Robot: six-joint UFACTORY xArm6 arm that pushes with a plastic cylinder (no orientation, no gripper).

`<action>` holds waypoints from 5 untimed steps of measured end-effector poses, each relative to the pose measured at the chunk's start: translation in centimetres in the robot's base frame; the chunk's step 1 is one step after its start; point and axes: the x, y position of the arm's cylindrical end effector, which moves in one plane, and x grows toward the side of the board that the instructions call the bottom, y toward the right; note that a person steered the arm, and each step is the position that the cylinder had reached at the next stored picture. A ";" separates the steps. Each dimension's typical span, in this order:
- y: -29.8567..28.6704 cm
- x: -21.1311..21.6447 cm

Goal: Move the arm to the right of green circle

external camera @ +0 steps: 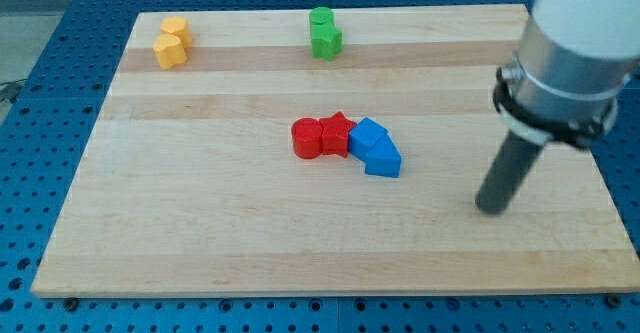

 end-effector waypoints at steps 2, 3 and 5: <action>0.0 -4.6; 0.0 -4.6; -2.5 -14.5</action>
